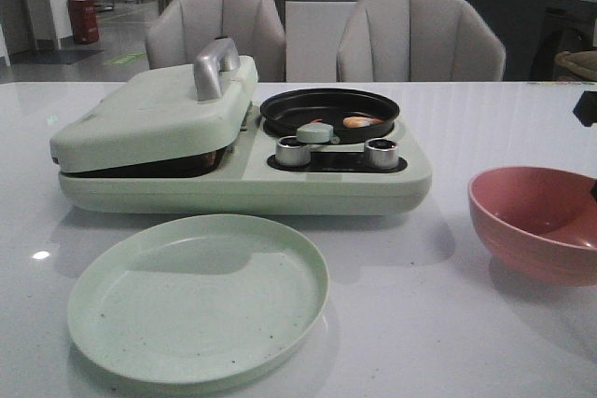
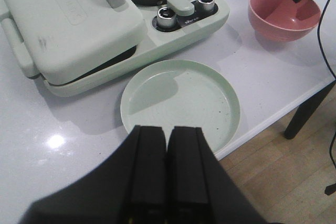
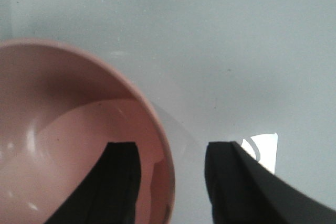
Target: Make breakfast with bread and shrimp
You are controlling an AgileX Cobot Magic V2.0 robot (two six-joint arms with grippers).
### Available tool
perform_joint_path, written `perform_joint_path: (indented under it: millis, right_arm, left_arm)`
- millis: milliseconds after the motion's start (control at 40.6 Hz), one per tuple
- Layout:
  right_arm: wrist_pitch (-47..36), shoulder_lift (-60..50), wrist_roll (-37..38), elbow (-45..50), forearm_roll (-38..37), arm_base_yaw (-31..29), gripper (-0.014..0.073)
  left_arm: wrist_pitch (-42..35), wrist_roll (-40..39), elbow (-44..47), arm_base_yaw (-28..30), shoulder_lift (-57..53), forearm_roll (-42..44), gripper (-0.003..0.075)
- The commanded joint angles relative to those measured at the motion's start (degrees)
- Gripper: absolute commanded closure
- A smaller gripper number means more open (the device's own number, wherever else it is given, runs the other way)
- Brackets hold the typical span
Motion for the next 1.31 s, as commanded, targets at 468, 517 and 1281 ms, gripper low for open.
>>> perform_joint_path:
  millis: [468,517,1281]
  right_arm:
    - [0.69,-31.17,-0.67,4.11,-2.40,15.59,0.0171]
    - [1.78,-34.45,-0.67,5.13,-2.40,17.89,0.0171]
    - [19.65,-76.93,3.72,20.49,-9.70,22.32,0.0173]
  left_arm:
    - [-4.15,-0.56,-1.48,-0.21,0.31,-0.84,0.0619]
    - [-4.15,-0.56,-1.48,-0.21,0.31,-0.84,0.0619]
    - [-4.15,-0.56,-1.48,-0.21,0.31,-0.84,0.0619]
